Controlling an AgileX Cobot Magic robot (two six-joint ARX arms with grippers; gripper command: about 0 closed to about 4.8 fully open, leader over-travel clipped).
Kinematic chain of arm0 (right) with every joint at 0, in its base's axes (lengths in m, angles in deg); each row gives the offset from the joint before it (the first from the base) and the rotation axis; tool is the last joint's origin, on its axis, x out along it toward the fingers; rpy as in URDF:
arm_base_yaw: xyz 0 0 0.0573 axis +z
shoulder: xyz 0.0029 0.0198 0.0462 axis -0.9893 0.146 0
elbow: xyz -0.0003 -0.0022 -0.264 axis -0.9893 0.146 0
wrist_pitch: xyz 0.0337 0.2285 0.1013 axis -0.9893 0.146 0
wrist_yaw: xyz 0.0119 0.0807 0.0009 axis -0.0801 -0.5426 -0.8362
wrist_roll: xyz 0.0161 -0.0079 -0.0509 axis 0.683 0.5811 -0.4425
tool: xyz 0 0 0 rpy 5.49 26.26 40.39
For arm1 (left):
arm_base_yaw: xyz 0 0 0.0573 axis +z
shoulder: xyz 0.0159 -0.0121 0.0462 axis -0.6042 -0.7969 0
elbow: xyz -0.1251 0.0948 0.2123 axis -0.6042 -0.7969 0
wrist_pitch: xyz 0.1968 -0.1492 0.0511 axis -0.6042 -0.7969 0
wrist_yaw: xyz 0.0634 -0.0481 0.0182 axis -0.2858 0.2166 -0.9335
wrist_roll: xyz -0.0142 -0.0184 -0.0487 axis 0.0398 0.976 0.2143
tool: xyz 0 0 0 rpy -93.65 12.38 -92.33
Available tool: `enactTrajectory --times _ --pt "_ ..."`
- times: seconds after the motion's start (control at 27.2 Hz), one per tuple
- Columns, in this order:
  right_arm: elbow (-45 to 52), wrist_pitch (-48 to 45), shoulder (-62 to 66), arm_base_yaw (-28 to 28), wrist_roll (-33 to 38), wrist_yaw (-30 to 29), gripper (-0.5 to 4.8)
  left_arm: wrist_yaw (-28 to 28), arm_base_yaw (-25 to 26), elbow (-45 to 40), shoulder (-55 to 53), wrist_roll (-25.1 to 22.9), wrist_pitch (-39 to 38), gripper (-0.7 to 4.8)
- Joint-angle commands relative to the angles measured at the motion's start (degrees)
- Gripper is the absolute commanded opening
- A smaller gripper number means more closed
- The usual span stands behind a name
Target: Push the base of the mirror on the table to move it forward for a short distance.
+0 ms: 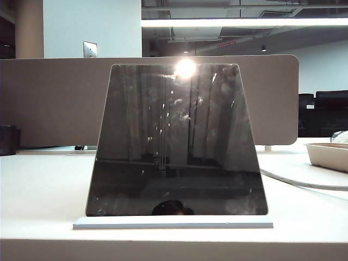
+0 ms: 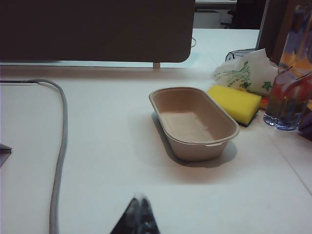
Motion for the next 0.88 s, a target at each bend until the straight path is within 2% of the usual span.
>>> enactTrajectory --times 0.04,0.22,0.29,0.44,0.55,0.59,0.66,0.7,0.77,0.88 --pt "-0.24 -0.61 0.0 0.02 0.31 0.02 -0.05 0.28 -0.02 0.07 -0.04 -0.24 0.63 -0.01" --pt "-0.24 -0.61 0.0 0.02 0.31 0.02 -0.05 0.26 -0.22 0.04 -0.04 -0.24 0.63 -0.01" --pt "-0.24 -0.61 0.0 0.02 0.31 0.02 -0.05 -0.59 -2.49 0.04 -0.04 -0.24 0.63 -0.01" --pt "-0.24 -0.63 0.0 0.07 0.96 -2.03 -0.05 -1.36 -14.73 0.04 -0.04 -0.24 0.63 -0.01" --pt "-0.24 -0.66 0.0 0.07 3.96 -7.08 -0.05 -1.22 -26.82 0.04 -0.04 -0.24 0.63 -0.01" --pt "-0.26 -0.68 0.0 0.07 4.35 -7.98 -0.05 -1.2 -28.76 0.04 -0.04 -0.24 0.63 -0.01" --pt "-0.31 -2.64 0.0 0.07 11.26 -11.02 -0.05 -1.18 -34.73 0.04 -0.04 -0.24 0.66 -0.01" --pt "-0.33 -7.23 0.0 0.07 20.61 -14.19 -0.05 -1.18 -37.68 0.04 -0.04 -0.24 0.66 -0.01" --pt "-0.37 -14.34 0.0 0.07 30.84 -17.16 -0.06 -1.16 -39.6 0.04 -0.04 -0.24 0.63 -0.01" --pt "-2.64 -23.19 0.02 0.07 41.77 -19.52 -0.06 -1.2 -40.83 0.04 -0.04 -0.24 0.63 -0.01"
